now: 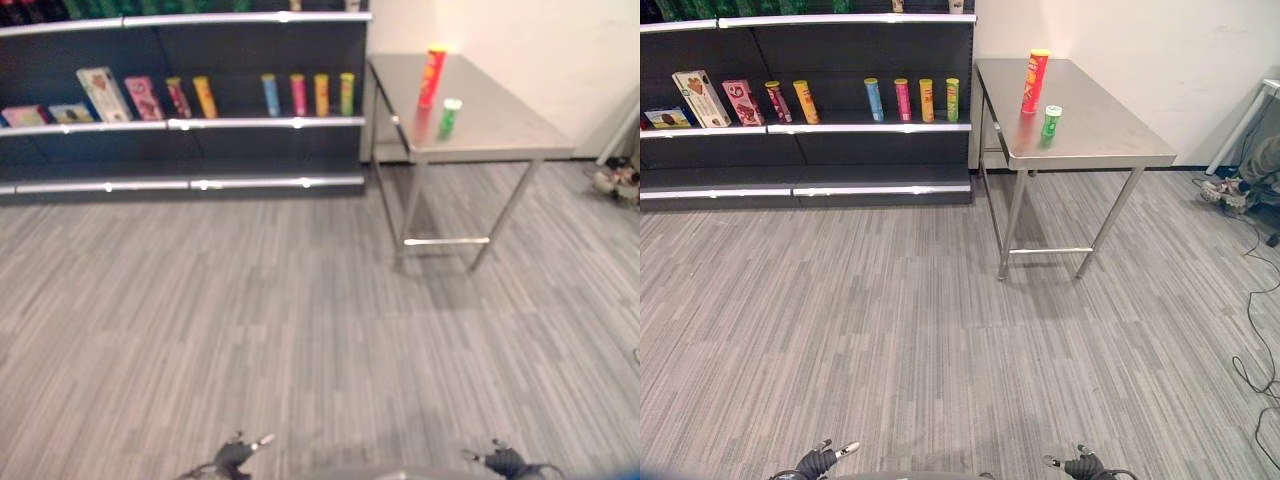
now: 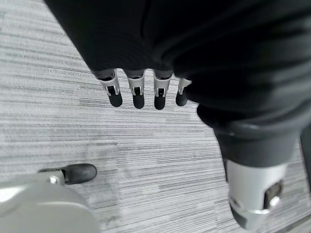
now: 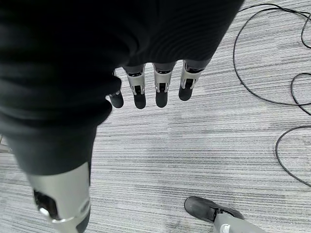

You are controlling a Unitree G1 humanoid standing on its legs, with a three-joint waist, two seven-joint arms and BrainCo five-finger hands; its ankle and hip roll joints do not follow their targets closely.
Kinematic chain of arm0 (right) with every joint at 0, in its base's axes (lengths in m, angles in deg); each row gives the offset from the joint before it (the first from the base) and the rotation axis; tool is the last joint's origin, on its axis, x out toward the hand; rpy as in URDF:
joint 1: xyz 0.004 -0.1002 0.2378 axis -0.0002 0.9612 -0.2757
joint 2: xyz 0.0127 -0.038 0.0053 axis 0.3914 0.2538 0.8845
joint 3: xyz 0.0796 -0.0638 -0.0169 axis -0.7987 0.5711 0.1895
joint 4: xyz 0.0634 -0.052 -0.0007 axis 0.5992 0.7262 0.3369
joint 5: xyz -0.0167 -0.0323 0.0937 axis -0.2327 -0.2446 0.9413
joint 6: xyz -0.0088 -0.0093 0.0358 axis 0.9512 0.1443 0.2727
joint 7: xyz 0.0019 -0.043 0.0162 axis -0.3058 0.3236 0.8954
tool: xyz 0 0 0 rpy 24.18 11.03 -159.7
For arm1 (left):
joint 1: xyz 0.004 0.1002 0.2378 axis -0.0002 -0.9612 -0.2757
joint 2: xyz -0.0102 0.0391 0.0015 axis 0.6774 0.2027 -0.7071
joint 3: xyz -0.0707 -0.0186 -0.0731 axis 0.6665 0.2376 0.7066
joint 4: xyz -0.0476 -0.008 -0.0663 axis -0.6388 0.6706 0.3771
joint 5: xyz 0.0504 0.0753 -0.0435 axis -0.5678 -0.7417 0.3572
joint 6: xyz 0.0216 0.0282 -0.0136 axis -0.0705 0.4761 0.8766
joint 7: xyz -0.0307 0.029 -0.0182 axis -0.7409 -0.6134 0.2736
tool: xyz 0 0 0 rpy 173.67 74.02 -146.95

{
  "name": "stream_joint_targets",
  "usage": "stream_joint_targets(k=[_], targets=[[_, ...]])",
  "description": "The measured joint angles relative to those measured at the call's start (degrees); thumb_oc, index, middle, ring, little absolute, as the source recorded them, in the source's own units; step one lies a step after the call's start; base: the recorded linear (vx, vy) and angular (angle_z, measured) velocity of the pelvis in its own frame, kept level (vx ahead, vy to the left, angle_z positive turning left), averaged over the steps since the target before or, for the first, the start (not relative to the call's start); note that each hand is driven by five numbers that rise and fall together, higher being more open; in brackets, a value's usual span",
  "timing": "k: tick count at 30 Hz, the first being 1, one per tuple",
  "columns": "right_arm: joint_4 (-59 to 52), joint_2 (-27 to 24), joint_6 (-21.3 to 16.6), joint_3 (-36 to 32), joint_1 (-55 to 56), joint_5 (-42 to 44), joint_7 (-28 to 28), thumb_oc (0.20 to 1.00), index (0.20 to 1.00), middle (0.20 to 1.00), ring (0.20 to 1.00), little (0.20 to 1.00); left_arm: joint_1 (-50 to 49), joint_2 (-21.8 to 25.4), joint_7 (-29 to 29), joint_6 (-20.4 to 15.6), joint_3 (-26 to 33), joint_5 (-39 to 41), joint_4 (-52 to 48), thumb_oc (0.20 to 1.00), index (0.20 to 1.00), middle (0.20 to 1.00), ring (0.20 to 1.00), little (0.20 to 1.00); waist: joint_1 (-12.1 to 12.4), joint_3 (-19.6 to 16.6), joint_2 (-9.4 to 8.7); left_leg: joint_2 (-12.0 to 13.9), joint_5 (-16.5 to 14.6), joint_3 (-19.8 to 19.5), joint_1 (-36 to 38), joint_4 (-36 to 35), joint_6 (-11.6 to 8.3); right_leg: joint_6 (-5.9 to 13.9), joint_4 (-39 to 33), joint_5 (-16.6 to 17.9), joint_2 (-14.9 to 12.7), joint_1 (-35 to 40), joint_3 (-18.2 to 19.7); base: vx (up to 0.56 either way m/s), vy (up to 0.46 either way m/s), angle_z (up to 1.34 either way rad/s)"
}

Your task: Put the goods on the table back onto the shelves and tidy them up.

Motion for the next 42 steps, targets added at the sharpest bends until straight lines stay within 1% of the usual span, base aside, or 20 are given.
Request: stream_joint_targets(k=[4,6,12,25,32,35,37,40,41,42], targets=[[0.01,0.03,-0.02,0.01,-0.17,0.01,0.00,1.000,1.000,1.000,1.000,1.000,0.03,0.04,-0.08,0.00,-0.01,-0.40,0.32,1.000,1.000,1.000,1.000,1.000,0.00,-0.01,-0.01,0.00,0.00,0.01,0.01,0.00,0.00,-0.01,0.00,0.01,0.00,0.02,-0.01,0.00,0.000,0.00],[0.03,0.28,-0.02,0.00,-0.17,0.01,-0.01,1.000,1.000,1.000,1.000,1.000,0.08,0.04,-0.22,0.00,-0.03,-2.31,0.87,1.000,1.000,1.000,1.000,1.000,0.00,-0.03,-0.04,0.00,0.00,0.01,0.02,0.00,0.00,-0.02,0.00,0.02,0.00,0.02,-0.01,0.00,0.000,0.00],[1.71,2.33,0.01,0.00,-0.02,0.15,-0.02,1.000,1.000,1.000,1.000,1.000,0.04,-0.06,-0.30,0.03,-0.13,-2.47,1.25,1.000,1.000,1.000,1.000,1.000,-0.10,-0.22,-0.26,-0.01,0.00,0.07,-0.01,0.00,0.00,-0.02,0.00,0.02,0.00,-0.05,0.10,0.00,0.000,0.00],[2.63,2.50,0.08,0.00,0.48,2.09,0.00,1.000,1.000,1.000,1.000,1.000,0.03,-0.06,-0.99,0.06,-0.14,-2.74,2.39,1.000,1.000,1.000,1.000,1.000,-0.57,-0.33,-0.17,-0.04,0.00,0.50,-0.06,0.02,0.01,-0.01,0.02,0.22,0.00,-0.59,0.50,0.00,0.007,0.00],[2.88,2.56,0.24,0.02,0.54,2.08,0.09,1.000,1.000,1.000,1.000,1.000,0.06,-0.08,-0.97,0.06,-0.12,-2.74,2.37,1.000,1.000,1.000,1.000,1.000,-0.77,-0.43,-0.03,-0.12,-0.05,1.66,-0.31,-0.01,0.08,0.05,0.01,0.68,-0.01,-1.64,1.71,-0.02,0.053,-0.09],[2.87,2.55,0.75,0.02,0.26,2.08,0.10,1.000,1.000,1.000,1.000,1.000,0.31,-0.05,-0.97,0.05,-0.11,-2.73,2.34,1.000,1.000,1.000,1.000,1.000,-0.74,-0.58,-0.27,-0.25,-0.04,2.08,-1.66,0.02,0.12,0.44,0.31,1.04,-0.05,-3.25,2.18,-0.04,0.071,-0.07],[2.87,2.57,0.85,0.02,-0.07,2.08,0.10,1.000,1.000,1.000,1.000,1.000,0.20,-0.07,-0.97,0.06,-0.10,-2.73,2.37,1.000,1.000,1.000,1.000,1.000,-0.59,-0.56,-0.43,-0.33,0.20,3.09,-2.60,0.06,0.48,0.35,0.31,1.67,-0.06,-4.58,3.18,-0.02,0.069,-0.21],[3.42,2.61,1.00,0.01,-0.10,2.07,0.12,1.000,1.000,1.000,1.000,1.000,0.26,0.08,-0.97,0.09,-0.05,-2.71,2.44,1.000,1.000,1.000,1.000,1.000,-0.68,-0.41,-0.71,-0.68,0.27,3.22,-3.11,-0.01,0.75,0.63,0.38,1.83,-0.30,-5.20,3.46,-0.02,0.193,-0.10],[4.06,2.41,0.99,-0.10,-0.17,2.08,0.12,1.000,1.000,1.000,1.000,1.000,0.71,-0.06,-0.98,0.10,-0.06,-2.40,2.43,1.000,1.000,1.000,1.000,1.000,-0.53,-0.14,-0.49,-1.17,-0.46,3.18,-3.23,-0.05,1.92,1.35,2.85,1.94,-0.37,-6.40,3.64,0.00,0.139,-0.32],[4.65,1.53,0.96,-0.23,-1.55,2.08,0.13,1.000,1.000,1.000,1.000,1.000,2.06,-0.55,-0.94,0.09,-0.05,-2.22,2.44,1.000,1.000,1.000,1.000,1.000,0.05,1.80,0.92,-0.69,-0.76,3.25,-3.37,-0.05,2.74,2.20,10.56,1.35,-0.11,-10.60,3.04,0.05,0.197,-0.39]])
